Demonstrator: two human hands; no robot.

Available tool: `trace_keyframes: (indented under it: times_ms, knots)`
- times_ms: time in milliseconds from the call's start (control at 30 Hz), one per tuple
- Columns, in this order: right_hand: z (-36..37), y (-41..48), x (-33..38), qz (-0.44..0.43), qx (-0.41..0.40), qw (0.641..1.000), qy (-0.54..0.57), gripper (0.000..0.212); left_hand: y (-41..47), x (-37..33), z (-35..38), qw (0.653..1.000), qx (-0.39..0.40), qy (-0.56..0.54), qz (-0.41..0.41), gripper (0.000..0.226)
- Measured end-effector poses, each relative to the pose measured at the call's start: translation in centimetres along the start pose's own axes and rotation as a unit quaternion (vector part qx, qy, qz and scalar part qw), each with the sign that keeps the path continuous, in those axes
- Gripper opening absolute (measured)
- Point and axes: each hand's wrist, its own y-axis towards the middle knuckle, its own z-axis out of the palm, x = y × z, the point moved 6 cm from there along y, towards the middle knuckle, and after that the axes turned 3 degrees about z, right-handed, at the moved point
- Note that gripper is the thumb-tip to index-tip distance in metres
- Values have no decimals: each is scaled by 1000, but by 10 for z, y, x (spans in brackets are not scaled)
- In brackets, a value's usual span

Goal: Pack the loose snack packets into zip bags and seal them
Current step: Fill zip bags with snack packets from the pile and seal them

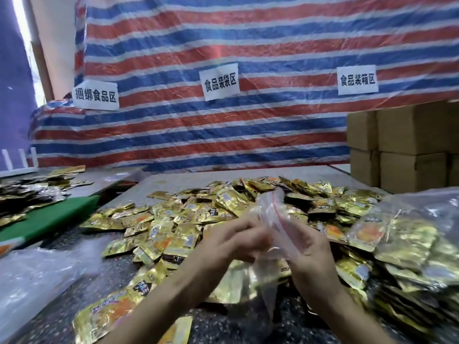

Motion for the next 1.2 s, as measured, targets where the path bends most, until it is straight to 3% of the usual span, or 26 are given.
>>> trace_keyframes:
  times_ms: [100,167,233,333,400,467,567,667,767,967,1067,1133,1200]
  knots:
    - [0,-3,0,3,-26,999,-26,16,10,6,-19,994,-32,33,-103,81]
    - [1,-5,-1,3,-31,999,-27,16,19,5,-29,980,-33,100,-169,92]
    - [0,-5,-1,-8,-38,999,-34,16,31,-5,-37,969,-49,159,-183,88]
    - [-3,-4,-1,-15,-56,998,-35,18,51,-25,-39,954,-62,271,-109,80]
    - [-4,-4,-3,-20,-64,996,-52,5,61,-31,-25,951,-4,293,-102,74]
    - [-8,-5,-7,-12,-88,993,-77,15,68,-30,-9,940,63,313,-118,71]
    - [-12,-4,-9,-8,-100,990,-102,13,76,-26,2,927,98,343,-118,62]
    - [-12,-3,-2,-20,-94,985,-141,15,79,-24,2,936,108,315,-113,35]
    - [-15,-2,-2,12,-120,990,-77,27,80,-23,-5,951,102,272,-107,20]
    - [-16,4,5,71,-121,990,4,24,71,-29,-21,967,121,197,-105,10]
    - [-11,14,20,98,-89,990,40,34,65,-37,-35,972,116,179,-97,14]
    - [-2,26,32,120,-41,992,7,49,62,-42,-42,977,98,173,-82,18]
    - [5,42,43,158,17,986,-49,44,60,-48,-47,982,72,162,-68,20]
